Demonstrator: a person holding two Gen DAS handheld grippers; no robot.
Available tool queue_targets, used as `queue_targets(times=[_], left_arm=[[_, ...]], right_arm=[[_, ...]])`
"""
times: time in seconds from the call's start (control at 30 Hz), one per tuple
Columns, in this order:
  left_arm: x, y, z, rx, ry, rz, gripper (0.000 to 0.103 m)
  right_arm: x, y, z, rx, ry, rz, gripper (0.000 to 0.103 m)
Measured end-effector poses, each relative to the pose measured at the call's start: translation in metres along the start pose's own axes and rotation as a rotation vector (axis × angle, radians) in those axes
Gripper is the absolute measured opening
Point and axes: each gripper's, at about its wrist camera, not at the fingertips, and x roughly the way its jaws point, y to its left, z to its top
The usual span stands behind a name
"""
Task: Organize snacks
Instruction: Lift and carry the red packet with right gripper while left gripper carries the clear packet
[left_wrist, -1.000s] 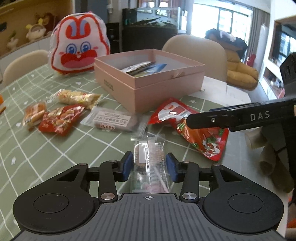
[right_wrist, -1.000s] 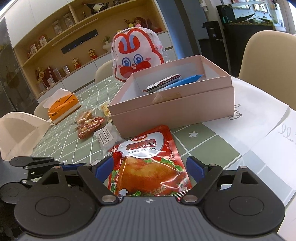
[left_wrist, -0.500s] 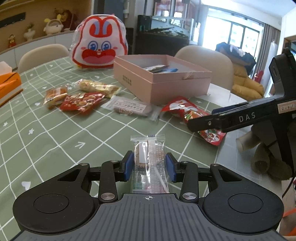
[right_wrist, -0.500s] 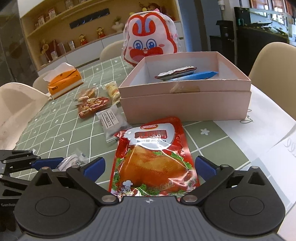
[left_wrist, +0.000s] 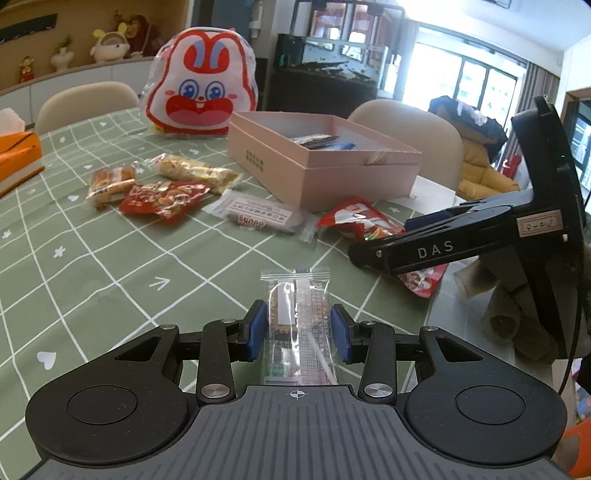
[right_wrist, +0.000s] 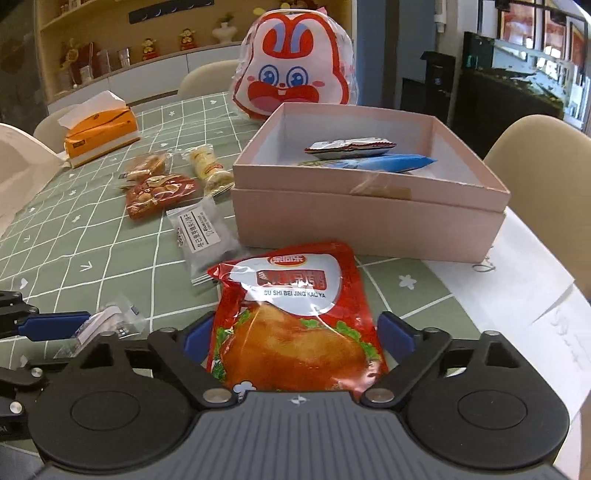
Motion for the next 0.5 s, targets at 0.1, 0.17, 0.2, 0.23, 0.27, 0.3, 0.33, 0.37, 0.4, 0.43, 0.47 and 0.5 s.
queue_targets(times=[0.1,0.17,0.2,0.23,0.27,0.3,0.33,0.37,0.4,0.43,0.47,0.5], left_arm=[[0.0,0.001,0.0,0.003,0.0,0.0,0.043],[0.0,0.0,0.0,0.009,0.0,0.005,0.043],[0.0,-0.001,0.0,0.013,0.001,0.006,0.043],[0.0,-0.001,0.0,0.018,0.001,0.01,0.043],[0.0,-0.002,-0.001,0.021,0.001,0.012,0.043],[0.0,-0.003,-0.001,0.024,0.001,0.014,0.043],[0.001,-0.003,-0.001,0.026,0.002,0.015,0.043],[0.001,-0.003,0.0,0.027,0.002,0.016,0.043],[0.001,-0.004,0.0,0.028,0.002,0.016,0.044],[0.001,-0.004,-0.001,0.029,0.002,0.016,0.044],[0.001,-0.004,-0.001,0.031,0.002,0.017,0.044],[0.001,-0.004,-0.001,0.034,0.002,0.017,0.044]], right_arm=[[-0.01,-0.002,-0.002,0.007,-0.008,0.013,0.077],[-0.022,-0.002,-0.004,0.001,-0.02,0.025,0.063],[-0.028,-0.002,-0.005,-0.006,-0.024,0.03,0.06],[-0.034,-0.001,-0.007,-0.013,-0.025,0.028,0.054],[-0.039,-0.001,-0.008,-0.027,-0.029,0.036,0.04],[-0.043,0.0,-0.01,-0.043,-0.026,0.045,0.04],[-0.047,0.0,-0.011,-0.053,-0.025,0.051,0.04],[-0.05,0.0,-0.013,-0.062,-0.034,0.061,0.04],[-0.053,0.0,-0.014,-0.071,-0.045,0.065,0.043],[-0.056,-0.002,-0.015,-0.077,-0.061,0.062,0.048],[-0.056,-0.002,-0.015,-0.081,-0.077,0.052,0.066],[-0.057,-0.004,-0.015,-0.085,-0.094,0.039,0.081]])
